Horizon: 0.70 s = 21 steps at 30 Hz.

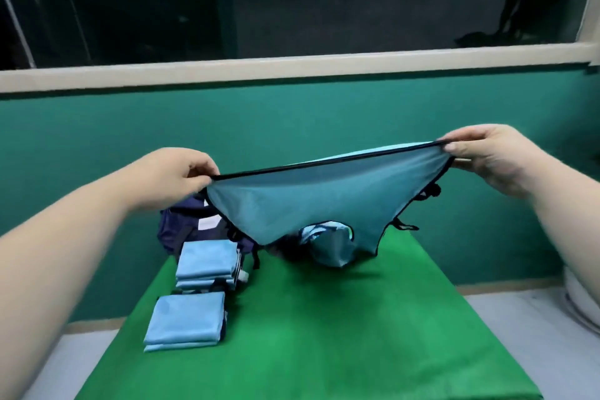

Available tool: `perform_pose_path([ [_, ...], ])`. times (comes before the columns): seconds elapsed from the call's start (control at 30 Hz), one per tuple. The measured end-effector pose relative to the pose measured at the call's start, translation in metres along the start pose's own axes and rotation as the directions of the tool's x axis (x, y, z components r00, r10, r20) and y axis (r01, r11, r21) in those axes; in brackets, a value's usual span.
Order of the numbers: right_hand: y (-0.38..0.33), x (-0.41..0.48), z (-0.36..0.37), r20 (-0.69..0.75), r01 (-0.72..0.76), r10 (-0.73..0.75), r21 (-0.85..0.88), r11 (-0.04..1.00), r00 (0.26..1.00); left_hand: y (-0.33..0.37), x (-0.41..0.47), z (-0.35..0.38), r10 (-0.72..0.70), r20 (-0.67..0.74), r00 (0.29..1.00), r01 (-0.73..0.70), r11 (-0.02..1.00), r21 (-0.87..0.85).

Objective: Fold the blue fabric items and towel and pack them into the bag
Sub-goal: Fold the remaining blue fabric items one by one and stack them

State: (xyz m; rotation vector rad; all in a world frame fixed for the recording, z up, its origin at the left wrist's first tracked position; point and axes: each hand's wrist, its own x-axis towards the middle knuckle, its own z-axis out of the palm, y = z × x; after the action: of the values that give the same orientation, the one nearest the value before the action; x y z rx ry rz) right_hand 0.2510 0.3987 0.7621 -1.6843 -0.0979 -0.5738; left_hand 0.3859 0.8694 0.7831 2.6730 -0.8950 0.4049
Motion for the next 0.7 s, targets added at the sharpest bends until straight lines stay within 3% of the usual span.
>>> perform_pose_path([
  [0.17,0.046,-0.067,-0.005,0.083,-0.218,0.217,0.007,0.976,0.973,0.005,-0.058,0.058,0.013,0.215,0.976,0.004,0.997,-0.078],
  [0.33,0.082,-0.1,-0.003,0.17,-0.394,0.404,-0.089,0.915,0.899,-0.011,-0.092,0.099,-0.008,0.432,0.902,0.073,0.988,-0.134],
  [0.57,0.136,-0.124,0.008,0.161,-0.531,0.543,-0.117,0.839,0.824,-0.025,-0.098,0.151,-0.026,0.55,0.835,0.088,0.992,-0.088],
  [0.7,0.17,-0.118,0.011,0.066,-0.573,0.581,-0.108,0.813,0.811,-0.035,-0.085,0.179,-0.07,0.547,0.835,0.103,0.994,-0.03],
])
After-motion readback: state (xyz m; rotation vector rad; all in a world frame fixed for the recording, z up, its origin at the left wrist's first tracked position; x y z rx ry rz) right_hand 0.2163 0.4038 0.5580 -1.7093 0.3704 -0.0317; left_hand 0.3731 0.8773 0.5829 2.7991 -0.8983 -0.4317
